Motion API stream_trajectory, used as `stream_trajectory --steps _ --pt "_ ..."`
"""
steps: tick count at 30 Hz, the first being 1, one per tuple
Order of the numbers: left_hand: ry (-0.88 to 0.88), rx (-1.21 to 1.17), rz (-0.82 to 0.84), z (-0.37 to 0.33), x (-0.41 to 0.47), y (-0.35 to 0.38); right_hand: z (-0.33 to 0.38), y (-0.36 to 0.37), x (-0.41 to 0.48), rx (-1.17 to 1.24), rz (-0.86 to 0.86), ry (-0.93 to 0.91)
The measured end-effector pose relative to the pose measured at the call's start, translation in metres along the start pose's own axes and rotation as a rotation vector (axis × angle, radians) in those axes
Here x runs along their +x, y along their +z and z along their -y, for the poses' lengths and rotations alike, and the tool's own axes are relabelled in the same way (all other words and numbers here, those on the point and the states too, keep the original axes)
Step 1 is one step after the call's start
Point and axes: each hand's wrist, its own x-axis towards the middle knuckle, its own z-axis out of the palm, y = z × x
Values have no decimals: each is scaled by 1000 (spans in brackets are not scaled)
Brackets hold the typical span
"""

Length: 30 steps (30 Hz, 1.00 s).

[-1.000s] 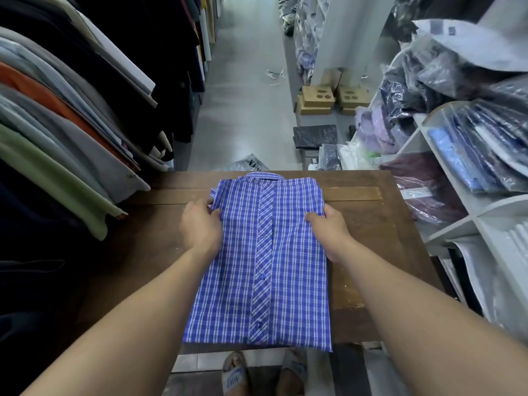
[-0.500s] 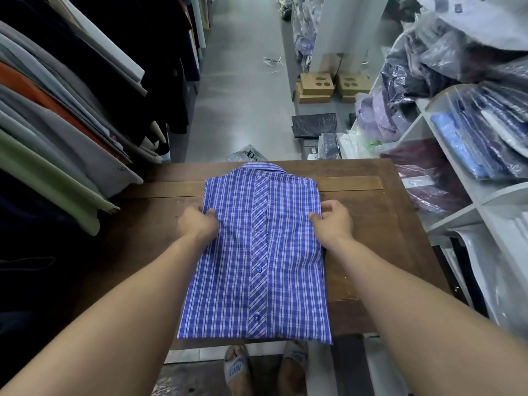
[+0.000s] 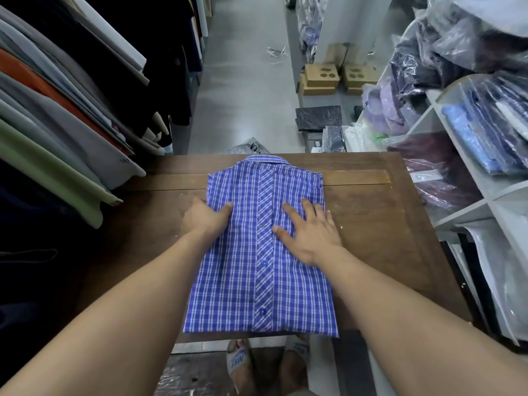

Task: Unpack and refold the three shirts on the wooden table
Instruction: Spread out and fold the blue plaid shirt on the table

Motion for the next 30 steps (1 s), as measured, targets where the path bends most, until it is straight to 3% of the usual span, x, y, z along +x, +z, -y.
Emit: stream_trajectory --steps 8,12,15,19,22,27,30 --pt "39 -213 71 3 -3 -8 7 -11 7 -78 86 52" --pt "50 -380 136 3 -7 -11 25 -27 1 -26 -209 49" --pt "85 -562 223 -2 -20 -17 53 -41 -2 269 -141 19" --pt "237 -699 370 -17 -41 -28 91 -55 -1 634 58 174" --pt "134 -693 531 -29 -48 -33 101 -62 -1 891 183 214" --pt "-20 -1024 1027 -36 -54 -46 85 -76 -6 1319 222 196" --pt "-60 -1040 959 -38 -62 -49 75 -78 -10 1387 196 317"
